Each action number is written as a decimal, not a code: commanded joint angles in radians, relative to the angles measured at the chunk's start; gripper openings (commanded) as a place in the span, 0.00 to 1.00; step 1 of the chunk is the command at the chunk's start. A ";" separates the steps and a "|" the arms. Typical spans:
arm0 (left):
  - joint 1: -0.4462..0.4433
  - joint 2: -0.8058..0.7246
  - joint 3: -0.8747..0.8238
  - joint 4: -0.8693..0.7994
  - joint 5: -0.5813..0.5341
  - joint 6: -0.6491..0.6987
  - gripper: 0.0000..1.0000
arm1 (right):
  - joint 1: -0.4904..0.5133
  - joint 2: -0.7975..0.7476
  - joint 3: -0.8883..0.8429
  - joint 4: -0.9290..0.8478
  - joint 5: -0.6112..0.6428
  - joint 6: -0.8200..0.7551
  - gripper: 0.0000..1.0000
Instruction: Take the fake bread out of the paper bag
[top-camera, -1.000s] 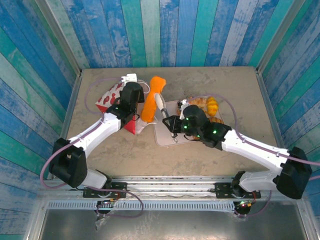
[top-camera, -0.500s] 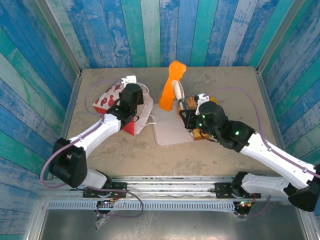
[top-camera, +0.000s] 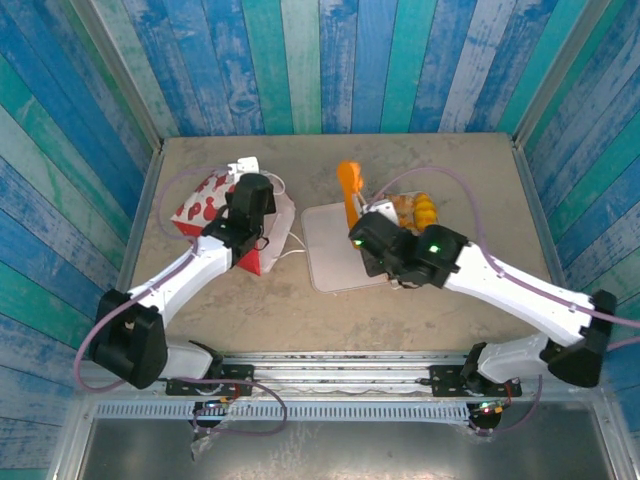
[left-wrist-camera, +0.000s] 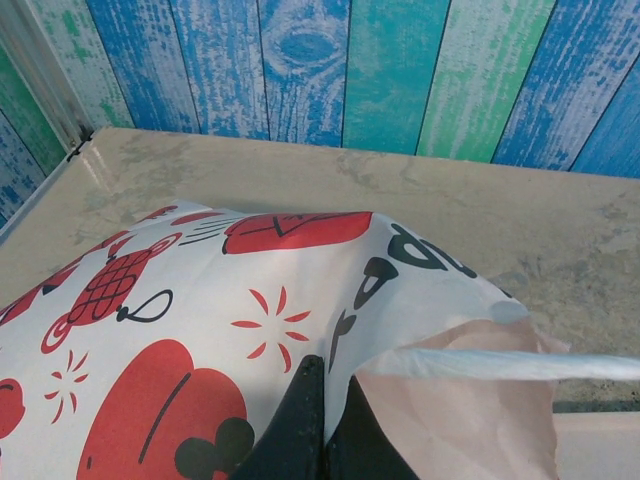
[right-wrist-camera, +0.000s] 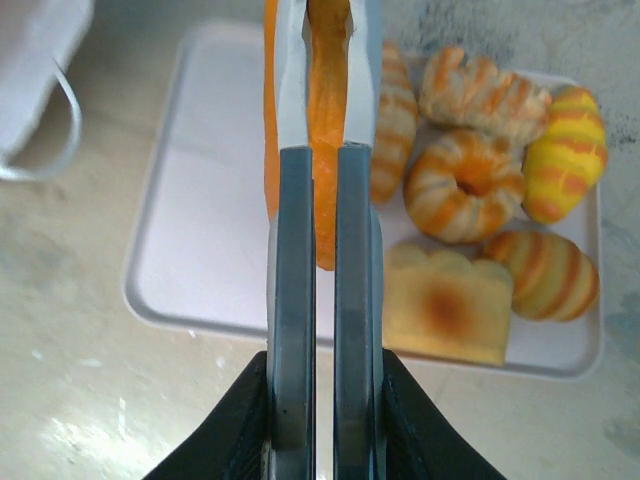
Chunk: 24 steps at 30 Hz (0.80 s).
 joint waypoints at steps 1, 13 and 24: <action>0.013 -0.071 -0.027 0.001 -0.026 -0.026 0.02 | 0.031 0.076 0.071 -0.138 0.075 0.031 0.02; 0.035 -0.141 -0.067 0.015 0.005 -0.047 0.03 | 0.038 0.235 0.098 -0.147 0.056 0.007 0.04; 0.035 -0.138 -0.068 0.015 0.016 -0.049 0.03 | 0.038 0.359 0.182 -0.222 0.141 0.025 0.04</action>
